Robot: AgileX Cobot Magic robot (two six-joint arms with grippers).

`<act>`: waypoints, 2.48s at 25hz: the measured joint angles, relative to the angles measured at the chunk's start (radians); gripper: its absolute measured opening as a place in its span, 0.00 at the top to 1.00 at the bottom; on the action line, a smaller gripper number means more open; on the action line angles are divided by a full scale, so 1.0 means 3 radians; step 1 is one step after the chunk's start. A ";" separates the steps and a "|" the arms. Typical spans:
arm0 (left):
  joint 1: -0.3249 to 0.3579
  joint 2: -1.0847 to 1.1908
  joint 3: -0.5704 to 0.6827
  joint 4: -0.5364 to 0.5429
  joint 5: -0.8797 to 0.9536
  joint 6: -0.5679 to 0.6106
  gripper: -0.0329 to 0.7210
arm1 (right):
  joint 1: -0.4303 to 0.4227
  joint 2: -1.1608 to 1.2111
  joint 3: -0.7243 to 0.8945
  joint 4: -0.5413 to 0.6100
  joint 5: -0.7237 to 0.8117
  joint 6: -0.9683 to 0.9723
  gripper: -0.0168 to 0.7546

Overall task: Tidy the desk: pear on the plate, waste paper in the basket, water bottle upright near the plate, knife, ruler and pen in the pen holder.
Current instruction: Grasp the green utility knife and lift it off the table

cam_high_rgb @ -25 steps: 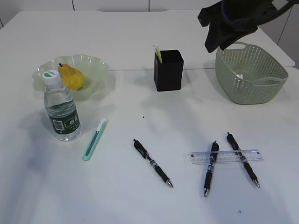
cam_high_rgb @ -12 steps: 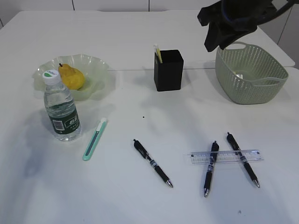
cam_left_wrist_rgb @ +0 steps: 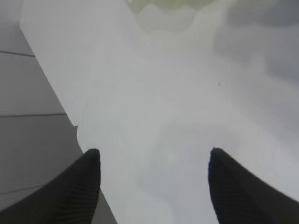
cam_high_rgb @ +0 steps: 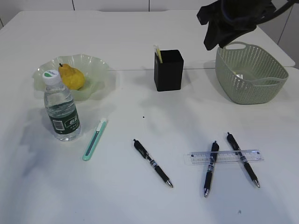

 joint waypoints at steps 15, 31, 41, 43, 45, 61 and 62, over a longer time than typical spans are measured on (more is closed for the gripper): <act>-0.0064 0.0085 0.0000 -0.1774 0.0848 0.0522 0.32 | 0.0000 0.0000 0.0000 0.0033 -0.0034 0.0000 0.65; -0.0679 -0.0349 0.0000 -0.4153 0.1552 0.1350 0.34 | 0.0000 0.0000 0.0000 0.0035 -0.0058 0.0006 0.65; -0.1667 -0.0921 -0.0264 -0.4643 0.2238 0.1361 0.34 | 0.0000 0.0000 0.0000 0.0002 -0.0015 0.0006 0.65; -0.1820 -0.0921 -0.0384 -0.4649 0.2274 0.1330 0.34 | 0.0000 0.0000 0.0000 -0.0012 0.0006 0.0006 0.65; -0.1915 -0.0921 -0.0531 -0.4676 0.2298 0.1290 0.34 | 0.0000 0.0000 0.0000 -0.0026 0.0020 0.0006 0.65; -0.2137 -0.0423 -0.1257 -0.5275 0.2596 0.1255 0.34 | 0.0000 0.0000 0.0000 -0.0026 0.0161 0.0025 0.65; -0.2190 -0.0423 -0.1257 -0.5310 0.2596 0.1240 0.34 | 0.0000 0.0000 0.0000 -0.0026 0.0167 0.0025 0.65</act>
